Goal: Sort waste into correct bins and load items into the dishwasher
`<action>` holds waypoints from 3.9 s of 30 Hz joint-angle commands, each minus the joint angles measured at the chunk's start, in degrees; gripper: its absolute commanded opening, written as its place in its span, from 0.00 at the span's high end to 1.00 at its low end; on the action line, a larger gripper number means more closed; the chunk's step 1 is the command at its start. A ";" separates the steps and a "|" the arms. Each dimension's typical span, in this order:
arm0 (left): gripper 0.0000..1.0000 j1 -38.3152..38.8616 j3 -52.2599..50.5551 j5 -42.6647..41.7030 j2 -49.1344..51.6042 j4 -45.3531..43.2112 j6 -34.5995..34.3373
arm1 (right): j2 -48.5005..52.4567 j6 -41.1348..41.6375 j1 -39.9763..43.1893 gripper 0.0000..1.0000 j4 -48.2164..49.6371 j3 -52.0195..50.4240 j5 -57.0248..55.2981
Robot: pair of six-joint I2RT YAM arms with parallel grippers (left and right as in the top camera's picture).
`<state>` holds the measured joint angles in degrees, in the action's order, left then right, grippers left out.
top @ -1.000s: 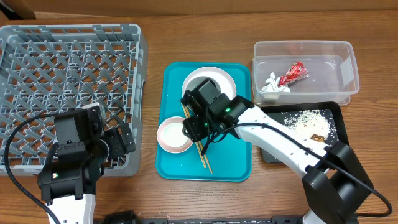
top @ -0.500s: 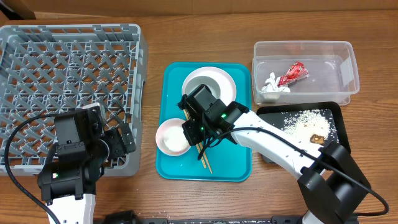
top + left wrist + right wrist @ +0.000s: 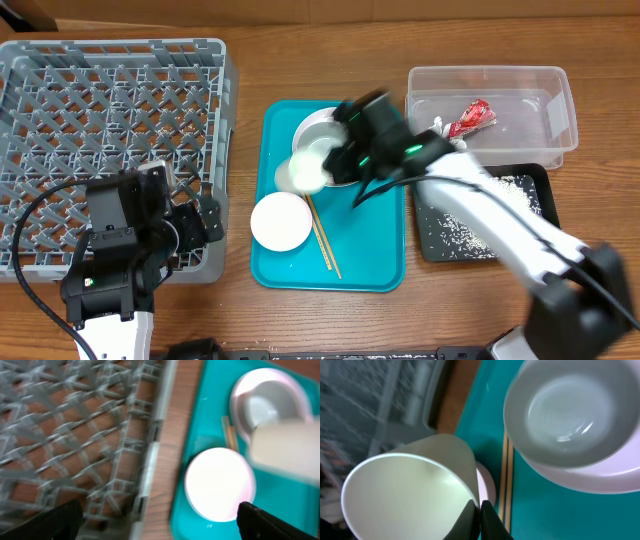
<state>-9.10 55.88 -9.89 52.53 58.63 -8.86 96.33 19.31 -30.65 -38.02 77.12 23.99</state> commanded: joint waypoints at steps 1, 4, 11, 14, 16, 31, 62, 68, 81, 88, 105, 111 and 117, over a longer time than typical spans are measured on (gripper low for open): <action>0.00 -0.20 1.27 -18.40 1.42 -4.28 0.11 | -4.72 0.26 8.85 0.96 -0.52 2.23 19.23; 0.00 -0.17 1.27 -32.41 4.22 -9.44 2.27 | -4.57 0.24 13.40 0.96 -1.46 1.97 30.40; 0.00 0.13 1.27 -61.92 11.47 -25.57 5.03 | -4.55 0.28 16.92 0.96 -1.25 1.97 46.71; 0.00 2.45 1.27 -63.87 13.88 -32.48 4.52 | -4.55 0.28 16.85 0.96 -1.09 1.97 51.47; 0.00 4.24 1.27 -64.28 14.58 -35.67 4.07 | -4.55 0.28 16.85 0.96 -1.14 1.97 52.26; 0.00 17.97 1.27 -61.61 14.97 -54.62 -0.66 | -4.55 0.26 16.79 0.96 -1.07 1.97 58.95; 0.73 17.53 1.27 -42.88 14.97 -45.79 1.66 | -4.55 0.22 14.51 0.58 -3.72 1.97 43.41; 0.91 9.68 1.31 -35.28 14.67 -34.77 2.27 | -4.70 -0.68 17.73 0.56 -13.99 2.14 12.07; 0.96 -19.43 7.21 5.27 12.26 -5.90 2.27 | -10.19 -9.38 28.30 0.52 -29.55 8.31 -5.09; 0.92 -21.29 7.17 13.00 18.45 -5.70 -0.37 | -10.19 -9.38 28.48 0.52 -30.73 8.28 -5.07; 0.00 -21.20 9.66 4.22 32.37 -9.38 -0.15 | -10.19 -9.35 28.48 0.18 -32.30 8.28 -4.90; 0.00 -16.11 15.13 -2.27 24.87 -4.83 0.85 | -10.19 -9.88 28.06 0.16 -31.21 8.28 -3.74; 0.00 0.59 15.08 -0.50 21.24 -0.07 1.14 | -10.19 -12.66 23.63 0.16 -30.80 8.28 -3.37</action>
<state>-14.92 70.22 -10.41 74.08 56.58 -8.80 86.63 8.60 -4.40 -69.38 84.12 19.75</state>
